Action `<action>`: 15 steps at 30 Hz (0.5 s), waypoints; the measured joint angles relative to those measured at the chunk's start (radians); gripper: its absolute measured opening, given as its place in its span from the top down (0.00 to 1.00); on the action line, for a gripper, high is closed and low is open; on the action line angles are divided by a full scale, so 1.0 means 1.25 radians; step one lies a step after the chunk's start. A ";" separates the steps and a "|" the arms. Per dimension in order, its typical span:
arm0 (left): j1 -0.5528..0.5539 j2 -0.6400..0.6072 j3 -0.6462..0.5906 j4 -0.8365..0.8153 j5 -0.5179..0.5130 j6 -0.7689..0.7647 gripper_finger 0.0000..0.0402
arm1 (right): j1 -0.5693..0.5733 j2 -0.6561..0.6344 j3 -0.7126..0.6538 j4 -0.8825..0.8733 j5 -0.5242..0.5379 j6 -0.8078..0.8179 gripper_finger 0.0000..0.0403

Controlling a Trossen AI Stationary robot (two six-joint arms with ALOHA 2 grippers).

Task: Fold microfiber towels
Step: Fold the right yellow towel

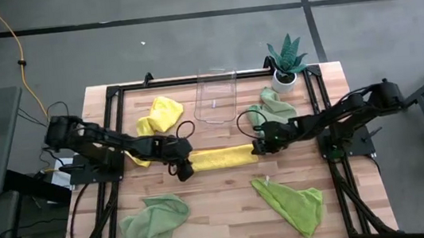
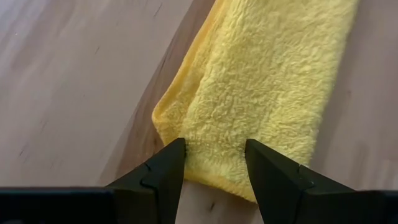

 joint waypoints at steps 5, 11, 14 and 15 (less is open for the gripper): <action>0.000 0.022 0.003 0.012 -0.005 -0.018 0.60 | 0.002 0.044 0.011 0.050 -0.004 0.019 0.42; 0.000 0.024 0.002 0.012 -0.019 -0.019 0.60 | 0.003 0.051 0.030 0.051 -0.007 0.023 0.43; 0.000 0.024 0.001 0.015 -0.020 -0.020 0.60 | 0.003 0.052 0.032 0.051 -0.007 0.025 0.46; 0.000 0.024 0.001 0.016 -0.020 -0.022 0.60 | 0.003 0.052 0.032 0.050 -0.007 0.022 0.48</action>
